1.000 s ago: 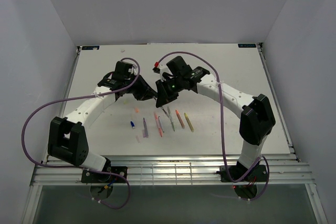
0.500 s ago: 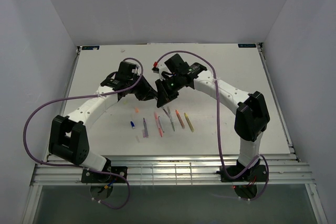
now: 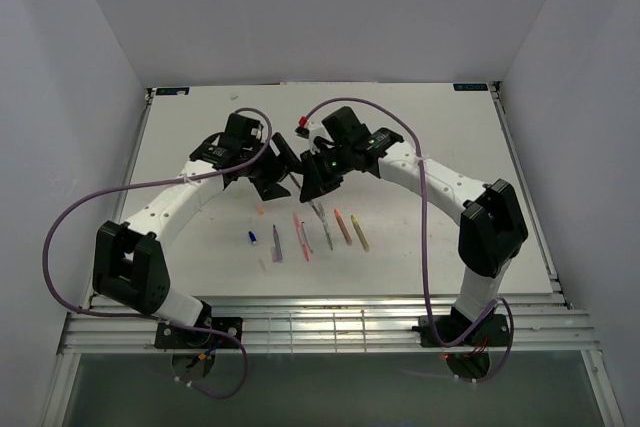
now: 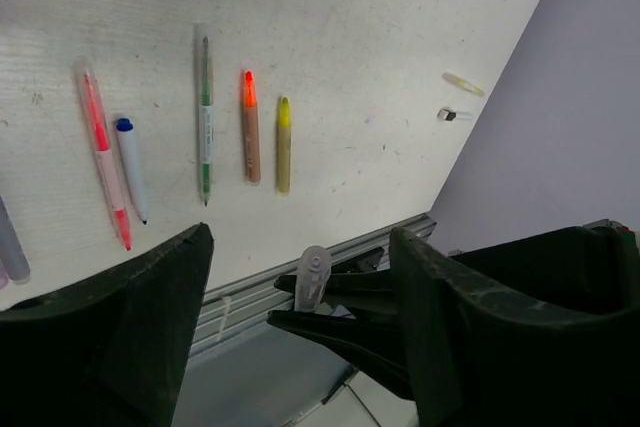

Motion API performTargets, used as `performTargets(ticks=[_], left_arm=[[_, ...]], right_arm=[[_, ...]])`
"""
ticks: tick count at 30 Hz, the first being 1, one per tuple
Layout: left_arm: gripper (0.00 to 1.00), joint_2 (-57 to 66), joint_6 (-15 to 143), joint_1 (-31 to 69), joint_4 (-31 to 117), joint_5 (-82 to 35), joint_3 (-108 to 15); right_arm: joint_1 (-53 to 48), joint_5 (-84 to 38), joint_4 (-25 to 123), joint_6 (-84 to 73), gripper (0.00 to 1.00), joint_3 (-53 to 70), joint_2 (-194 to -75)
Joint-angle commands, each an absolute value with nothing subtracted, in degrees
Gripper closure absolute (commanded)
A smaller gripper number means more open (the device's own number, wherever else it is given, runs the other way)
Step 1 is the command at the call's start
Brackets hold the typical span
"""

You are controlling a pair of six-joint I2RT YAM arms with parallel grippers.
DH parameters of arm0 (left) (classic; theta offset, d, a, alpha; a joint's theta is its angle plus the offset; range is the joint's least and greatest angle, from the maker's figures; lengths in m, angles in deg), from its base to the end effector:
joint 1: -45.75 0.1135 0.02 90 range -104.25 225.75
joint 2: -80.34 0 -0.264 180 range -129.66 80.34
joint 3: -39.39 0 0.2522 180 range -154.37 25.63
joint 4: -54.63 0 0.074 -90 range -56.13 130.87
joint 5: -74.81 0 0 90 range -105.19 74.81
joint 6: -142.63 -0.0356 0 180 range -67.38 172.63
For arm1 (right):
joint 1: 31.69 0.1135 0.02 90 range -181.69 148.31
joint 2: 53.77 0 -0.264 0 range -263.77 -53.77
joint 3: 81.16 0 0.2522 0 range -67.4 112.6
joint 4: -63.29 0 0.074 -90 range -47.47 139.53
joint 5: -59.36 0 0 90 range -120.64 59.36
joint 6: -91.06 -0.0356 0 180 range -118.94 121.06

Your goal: Open the pen caps

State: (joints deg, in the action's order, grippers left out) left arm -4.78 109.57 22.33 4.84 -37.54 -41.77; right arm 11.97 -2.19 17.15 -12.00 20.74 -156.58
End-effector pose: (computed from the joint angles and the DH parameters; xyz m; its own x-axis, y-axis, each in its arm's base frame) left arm 0.2813 -0.1366 0.2729 -0.8847 -0.4615 -0.0656 -0.3071 0.6829 -0.6629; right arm 0.2794 0.2901 0.2898 -0.7061 -0.3992 -0.5849 -0.7004 0.5155 0.4936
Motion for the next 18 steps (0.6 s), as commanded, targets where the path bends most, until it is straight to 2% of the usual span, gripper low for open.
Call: performTargets(ticks=[1,5,9,13,18], left_arm=[[0.11,-2.55,109.4,23.25,5.45,-39.62,-44.86],[0.05,0.52,109.49,26.84,5.11,-37.78,-43.98],[0.05,5.09,107.74,29.75,4.14,-34.97,-43.37],[0.17,8.35,103.52,29.84,4.57,-35.05,-43.46],[0.3,13.88,103.16,28.88,10.45,-40.4,-33.81]], right_arm=[[12.26,-2.34,21.67,-11.6,0.92,19.35,-154.5],[12.17,-2.6,20.97,-11.69,0.92,18.29,-154.58],[11.47,-4.96,20.35,-12.56,0.92,17.41,-154.67],[7.7,-6.03,19.38,-16.95,0.92,18.99,-156.51],[1.99,-0.95,19.56,-24.76,0.92,25.84,-159.15]])
